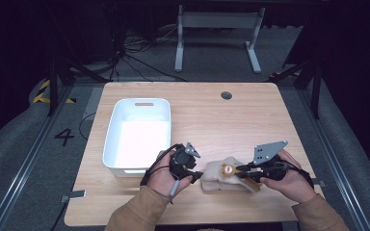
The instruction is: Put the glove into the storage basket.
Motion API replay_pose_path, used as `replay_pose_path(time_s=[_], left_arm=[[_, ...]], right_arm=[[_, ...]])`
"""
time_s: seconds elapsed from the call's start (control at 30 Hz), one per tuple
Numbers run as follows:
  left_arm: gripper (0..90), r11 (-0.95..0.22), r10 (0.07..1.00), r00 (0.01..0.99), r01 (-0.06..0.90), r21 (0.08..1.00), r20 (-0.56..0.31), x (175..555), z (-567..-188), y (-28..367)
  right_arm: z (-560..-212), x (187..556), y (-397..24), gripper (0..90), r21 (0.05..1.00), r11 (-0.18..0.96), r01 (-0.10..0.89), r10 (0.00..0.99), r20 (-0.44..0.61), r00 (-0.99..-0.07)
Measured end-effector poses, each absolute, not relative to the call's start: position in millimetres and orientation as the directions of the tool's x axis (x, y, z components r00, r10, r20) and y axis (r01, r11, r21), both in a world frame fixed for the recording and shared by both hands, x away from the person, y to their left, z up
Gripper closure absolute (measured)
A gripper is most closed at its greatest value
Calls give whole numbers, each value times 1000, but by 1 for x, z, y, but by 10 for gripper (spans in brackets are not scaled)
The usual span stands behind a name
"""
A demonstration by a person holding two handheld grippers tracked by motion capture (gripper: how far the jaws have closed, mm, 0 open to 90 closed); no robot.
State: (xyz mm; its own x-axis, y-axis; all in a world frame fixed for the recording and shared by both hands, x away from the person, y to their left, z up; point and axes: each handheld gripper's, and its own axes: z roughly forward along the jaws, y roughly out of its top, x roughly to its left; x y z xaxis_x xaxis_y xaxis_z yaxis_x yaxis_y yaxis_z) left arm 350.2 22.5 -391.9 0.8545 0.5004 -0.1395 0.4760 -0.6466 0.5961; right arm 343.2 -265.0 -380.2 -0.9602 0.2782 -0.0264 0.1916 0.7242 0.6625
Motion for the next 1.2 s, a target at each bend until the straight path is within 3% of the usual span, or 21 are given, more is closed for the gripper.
replay_pose_path(time_s=[0.5,0.8,1.2], left_arm=[[583,-662,489,860,475,579,-146,349,-395,18],[578,-669,483,863,472,575,-147,349,-396,16],[576,-686,466,872,463,562,-150,350,-397,10]], right_arm=[[-403,349,-267,748,572,785,239,263,42,-964],[-404,345,-267,614,588,764,267,287,61,-956],[-393,342,-294,616,594,704,390,448,54,-892]])
